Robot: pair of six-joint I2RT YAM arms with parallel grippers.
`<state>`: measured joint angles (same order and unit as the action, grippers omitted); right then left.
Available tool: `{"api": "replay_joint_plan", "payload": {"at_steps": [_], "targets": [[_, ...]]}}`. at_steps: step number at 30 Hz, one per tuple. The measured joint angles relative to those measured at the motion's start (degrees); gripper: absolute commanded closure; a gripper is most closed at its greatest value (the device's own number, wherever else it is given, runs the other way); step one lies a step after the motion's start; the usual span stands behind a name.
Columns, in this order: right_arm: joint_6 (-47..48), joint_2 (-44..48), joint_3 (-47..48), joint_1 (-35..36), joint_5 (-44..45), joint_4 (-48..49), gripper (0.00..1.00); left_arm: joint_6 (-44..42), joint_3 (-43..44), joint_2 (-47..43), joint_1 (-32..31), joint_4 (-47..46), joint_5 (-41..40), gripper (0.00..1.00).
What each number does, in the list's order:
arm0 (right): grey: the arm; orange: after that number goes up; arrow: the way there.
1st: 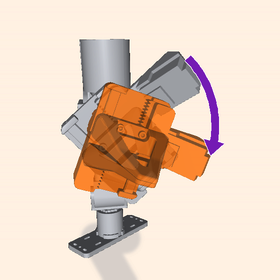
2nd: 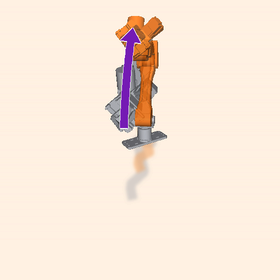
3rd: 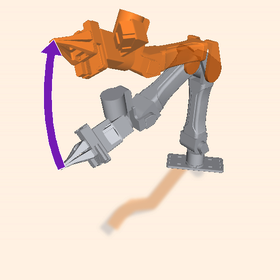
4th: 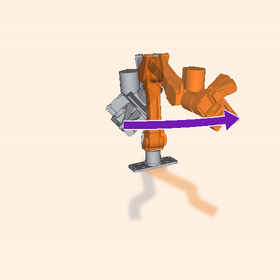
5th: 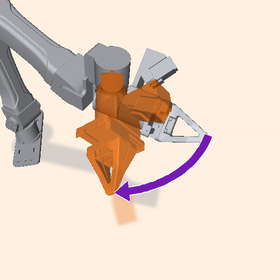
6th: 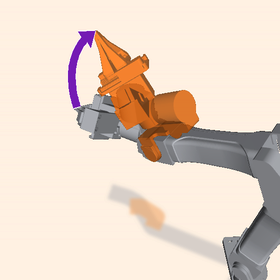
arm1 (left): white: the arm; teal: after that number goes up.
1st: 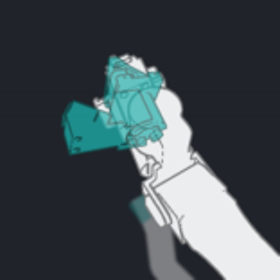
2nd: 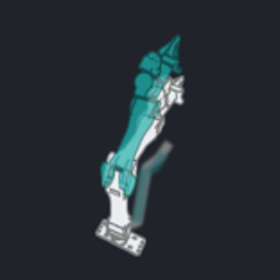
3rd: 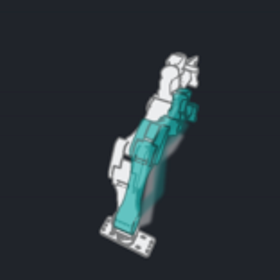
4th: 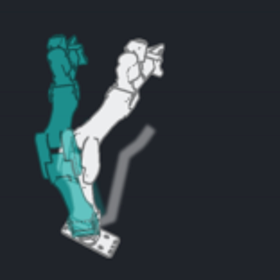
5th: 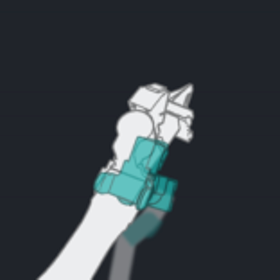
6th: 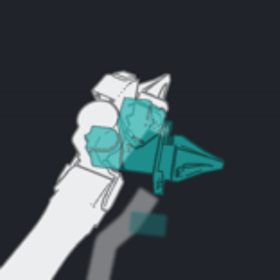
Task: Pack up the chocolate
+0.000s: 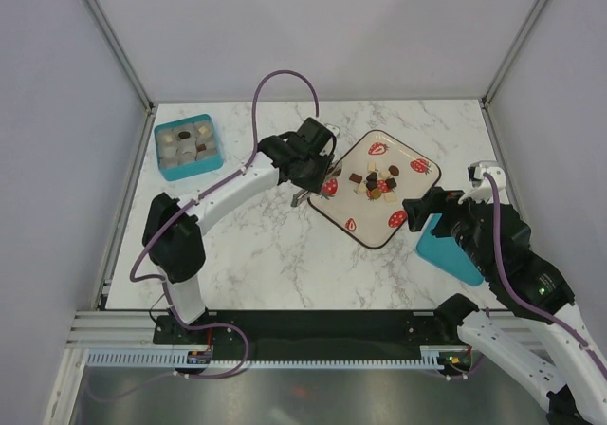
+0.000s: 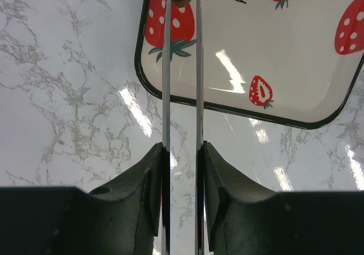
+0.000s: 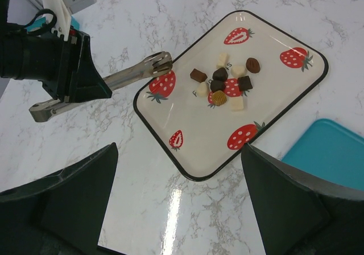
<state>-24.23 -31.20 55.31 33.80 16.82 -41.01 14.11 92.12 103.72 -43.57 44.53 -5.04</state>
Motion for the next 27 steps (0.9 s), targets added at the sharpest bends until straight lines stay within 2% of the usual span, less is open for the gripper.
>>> {"api": "replay_joint_plan", "payload": {"at_steps": [7, 10, 20, 27], "targets": [[0.0, 0.2, 0.0, 0.0, 0.0, 0.0, 0.02, 0.2, 6.3, -0.1, 3.1, 4.1, -1.5, 0.67], [0.0, 0.4, 0.0, 0.0, -0.1, 0.0, 0.02, 0.3, 7.2, -0.4, 8.5, 5.3, -1.9, 0.67], [-0.6, 0.5, -1.4, 0.0, -1.8, 1.3, 0.02, 2.1, 5.9, -6.4, 33.1, 6.8, -3.7, 0.67], [-0.8, -0.4, -2.4, 0.0, -3.1, 2.3, 0.02, 3.1, 3.0, -7.7, 43.9, 6.9, -4.9, 0.67]]}}
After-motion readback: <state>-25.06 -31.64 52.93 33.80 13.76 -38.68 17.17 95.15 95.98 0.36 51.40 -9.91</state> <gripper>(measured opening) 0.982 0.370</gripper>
